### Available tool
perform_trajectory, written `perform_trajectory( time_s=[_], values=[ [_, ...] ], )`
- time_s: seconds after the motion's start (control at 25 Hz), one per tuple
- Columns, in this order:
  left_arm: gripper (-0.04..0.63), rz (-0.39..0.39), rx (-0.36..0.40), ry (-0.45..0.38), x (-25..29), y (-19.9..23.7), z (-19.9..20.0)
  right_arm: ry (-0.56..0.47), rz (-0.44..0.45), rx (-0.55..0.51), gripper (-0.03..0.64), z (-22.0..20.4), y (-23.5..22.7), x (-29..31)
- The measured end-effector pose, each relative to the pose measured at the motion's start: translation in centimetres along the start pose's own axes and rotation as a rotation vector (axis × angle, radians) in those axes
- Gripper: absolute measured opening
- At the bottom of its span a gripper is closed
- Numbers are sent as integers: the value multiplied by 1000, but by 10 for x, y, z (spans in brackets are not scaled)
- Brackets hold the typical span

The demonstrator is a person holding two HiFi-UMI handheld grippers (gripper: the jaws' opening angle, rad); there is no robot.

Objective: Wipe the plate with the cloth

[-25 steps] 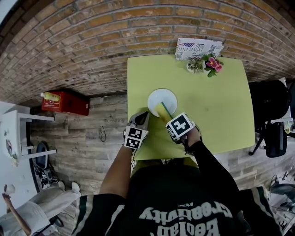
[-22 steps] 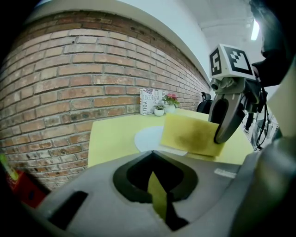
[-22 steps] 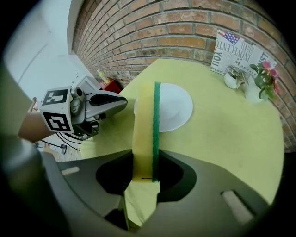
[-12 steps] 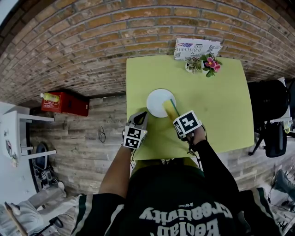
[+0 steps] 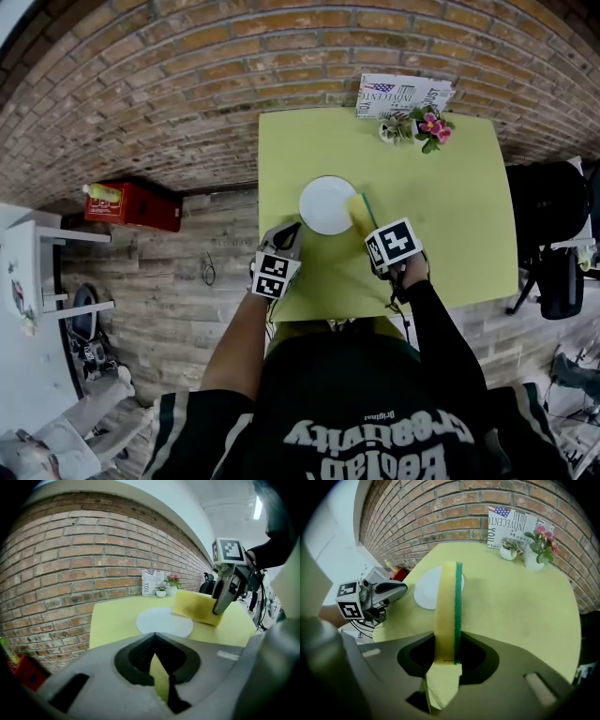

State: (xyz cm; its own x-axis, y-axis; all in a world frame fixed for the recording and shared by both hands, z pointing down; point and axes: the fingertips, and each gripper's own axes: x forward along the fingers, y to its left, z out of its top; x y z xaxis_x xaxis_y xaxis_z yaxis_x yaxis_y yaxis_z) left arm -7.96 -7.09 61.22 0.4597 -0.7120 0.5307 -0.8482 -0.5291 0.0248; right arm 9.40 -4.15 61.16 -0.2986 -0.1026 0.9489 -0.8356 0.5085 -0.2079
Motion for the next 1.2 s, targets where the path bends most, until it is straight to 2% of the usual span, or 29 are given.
perform_trajectory(
  time_s=[0.52,0.84,1.2],
  values=[
    [6,-1,0,-9,-1,0,3,-11,12,-22,133,6,11,-5],
    [6,-7,0,-17,-1,0,4,-13,66,-89,135,16,45,-1],
    [6,-9,-7,-24,-2,0,4,37,130,-194,135,9,90,14]
  ],
)
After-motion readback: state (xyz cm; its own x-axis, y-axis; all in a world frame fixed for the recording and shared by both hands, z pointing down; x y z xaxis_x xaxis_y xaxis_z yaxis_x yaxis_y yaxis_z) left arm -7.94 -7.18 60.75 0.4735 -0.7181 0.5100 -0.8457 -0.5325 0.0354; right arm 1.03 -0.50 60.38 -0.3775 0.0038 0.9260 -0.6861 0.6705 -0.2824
